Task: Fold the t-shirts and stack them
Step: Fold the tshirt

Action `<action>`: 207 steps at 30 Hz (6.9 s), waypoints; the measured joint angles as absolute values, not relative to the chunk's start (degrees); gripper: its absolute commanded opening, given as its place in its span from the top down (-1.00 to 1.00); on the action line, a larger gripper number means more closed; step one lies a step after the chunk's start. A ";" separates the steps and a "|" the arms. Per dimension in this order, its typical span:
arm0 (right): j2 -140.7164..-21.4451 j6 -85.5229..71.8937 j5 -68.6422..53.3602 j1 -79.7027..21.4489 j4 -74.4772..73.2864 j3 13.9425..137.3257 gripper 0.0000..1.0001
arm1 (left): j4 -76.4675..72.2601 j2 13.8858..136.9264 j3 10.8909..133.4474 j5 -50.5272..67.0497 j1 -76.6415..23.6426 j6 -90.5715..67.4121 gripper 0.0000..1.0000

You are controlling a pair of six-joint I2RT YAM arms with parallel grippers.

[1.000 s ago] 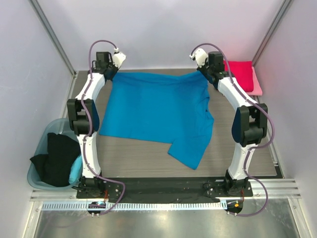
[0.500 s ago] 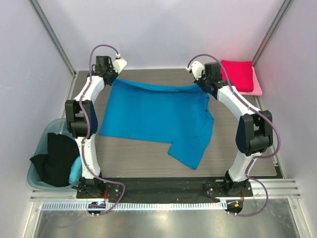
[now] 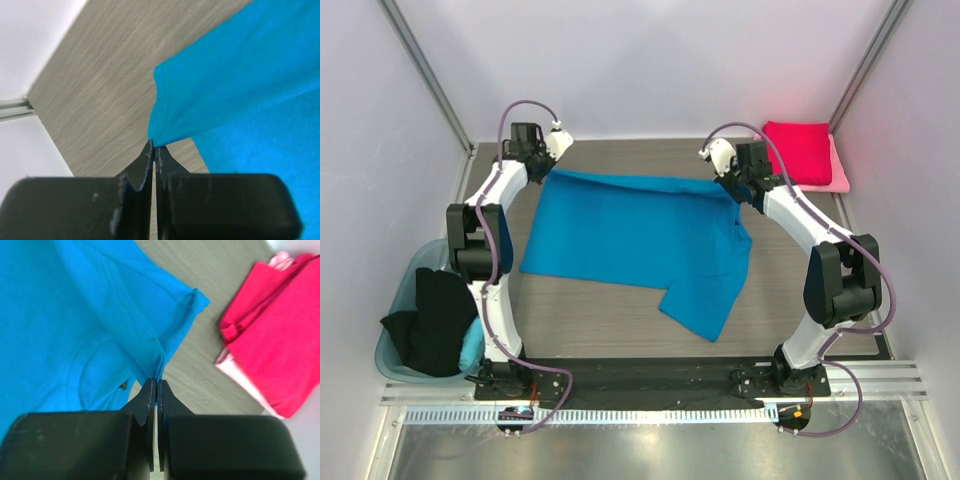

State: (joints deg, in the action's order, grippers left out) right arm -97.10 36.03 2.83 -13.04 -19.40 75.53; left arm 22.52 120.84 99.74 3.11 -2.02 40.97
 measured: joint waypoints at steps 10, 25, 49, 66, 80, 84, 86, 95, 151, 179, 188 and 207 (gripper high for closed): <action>-94.37 34.54 1.48 -15.46 -21.41 71.16 0.98 | 22.46 118.74 93.41 3.05 -2.00 40.99 0.99; -93.12 34.00 -1.15 -17.10 -22.59 66.37 0.97 | 22.48 118.63 86.83 1.50 -1.85 41.01 0.92; -112.20 25.19 -5.76 -7.07 -31.40 96.31 0.20 | 39.90 136.53 135.52 3.20 0.14 22.61 0.00; -128.75 19.84 -8.64 -0.34 -32.93 110.48 0.30 | 47.57 144.29 137.47 6.70 2.92 11.97 0.26; -128.90 22.33 -7.77 -6.44 -33.58 112.38 0.28 | 47.44 145.49 137.78 11.03 -0.91 10.87 0.56; -129.80 22.79 -6.52 -7.70 -33.80 112.97 0.28 | 47.51 146.23 137.78 11.77 -2.35 10.85 0.55; -130.50 23.16 -5.41 -7.77 -33.87 113.27 0.29 | 47.64 146.54 137.78 11.81 -2.68 10.85 0.56; -133.29 24.05 -1.58 -7.20 -35.24 115.24 0.36 | 47.92 146.78 137.75 11.44 -2.07 10.87 0.56; -135.55 16.08 -10.22 -0.19 -37.04 114.26 0.35 | 47.40 147.28 136.79 3.07 -1.63 12.53 0.04; -138.19 14.52 -16.67 1.61 -36.69 117.05 0.69 | 42.70 151.30 143.35 2.61 1.15 7.70 0.15; -138.19 14.90 -16.58 1.39 -36.67 117.01 0.68 | 43.07 151.39 143.35 4.34 0.95 7.09 0.16; -138.15 15.38 -16.12 1.15 -36.36 116.77 0.68 | 43.64 150.04 141.53 6.50 0.71 4.62 0.19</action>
